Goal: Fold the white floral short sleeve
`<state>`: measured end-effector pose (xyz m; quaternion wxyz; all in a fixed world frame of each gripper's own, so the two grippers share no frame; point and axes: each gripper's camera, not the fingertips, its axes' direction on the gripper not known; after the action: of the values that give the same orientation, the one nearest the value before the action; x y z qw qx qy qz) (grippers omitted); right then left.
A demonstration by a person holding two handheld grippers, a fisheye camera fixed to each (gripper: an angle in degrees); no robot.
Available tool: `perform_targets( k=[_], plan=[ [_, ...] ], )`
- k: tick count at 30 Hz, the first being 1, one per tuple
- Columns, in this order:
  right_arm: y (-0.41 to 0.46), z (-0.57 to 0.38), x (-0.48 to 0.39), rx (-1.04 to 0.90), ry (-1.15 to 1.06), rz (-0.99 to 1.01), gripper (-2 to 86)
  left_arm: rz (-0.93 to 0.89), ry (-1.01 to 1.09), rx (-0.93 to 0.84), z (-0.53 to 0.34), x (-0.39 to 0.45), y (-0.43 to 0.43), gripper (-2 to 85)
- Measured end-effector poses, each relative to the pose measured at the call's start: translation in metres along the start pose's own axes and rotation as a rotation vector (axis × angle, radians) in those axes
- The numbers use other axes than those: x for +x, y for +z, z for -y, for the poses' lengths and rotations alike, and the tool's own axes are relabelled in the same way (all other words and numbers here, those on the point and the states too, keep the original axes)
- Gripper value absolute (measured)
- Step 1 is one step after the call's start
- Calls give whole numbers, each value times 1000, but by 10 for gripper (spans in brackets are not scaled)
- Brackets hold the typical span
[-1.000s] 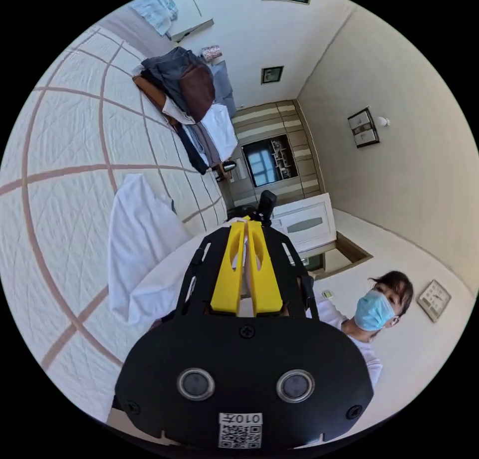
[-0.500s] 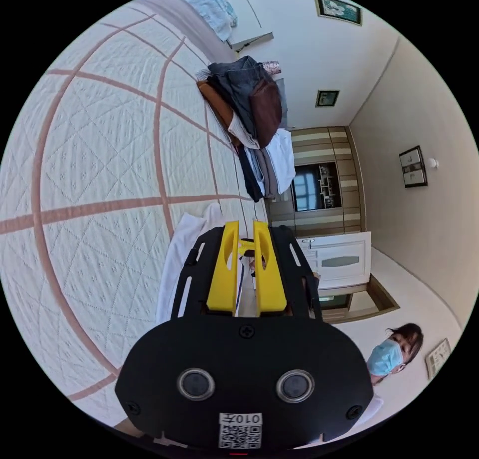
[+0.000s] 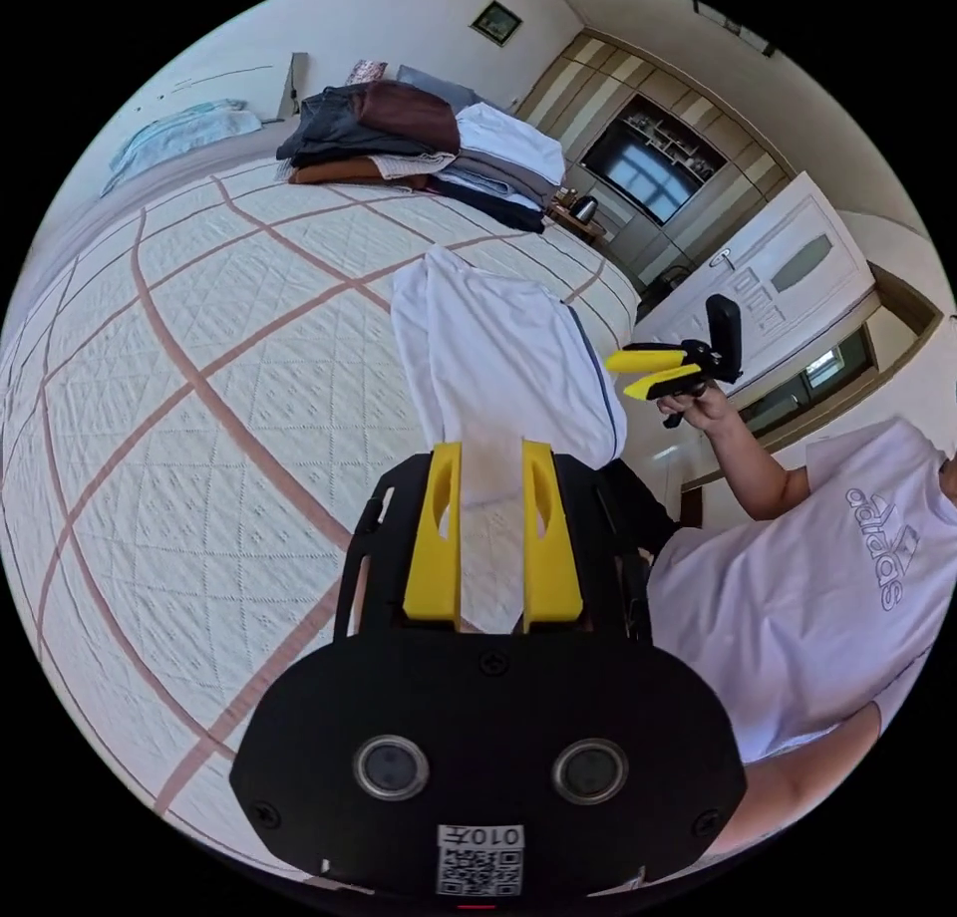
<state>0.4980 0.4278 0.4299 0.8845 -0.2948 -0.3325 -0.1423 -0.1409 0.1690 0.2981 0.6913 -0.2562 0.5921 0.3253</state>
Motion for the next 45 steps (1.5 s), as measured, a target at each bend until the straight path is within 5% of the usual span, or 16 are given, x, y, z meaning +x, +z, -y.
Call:
perform_targets(
  k=[27, 31, 39, 45],
  plan=[
    [5, 5, -30, -58, 95, 27, 104, -281, -61, -166, 2, -78, 29, 79],
    [8, 16, -27, -59, 122, 42, 103, -402, -99, -104, 1, -93, 26, 39],
    [9, 43, -33, -62, 126, 33, 100, -321, -14, -13, -21, -82, -23, 0],
    [11, 72, -33, -105, 113, -22, 102, -376, -201, -10, -64, -118, 1, -1]
  ],
)
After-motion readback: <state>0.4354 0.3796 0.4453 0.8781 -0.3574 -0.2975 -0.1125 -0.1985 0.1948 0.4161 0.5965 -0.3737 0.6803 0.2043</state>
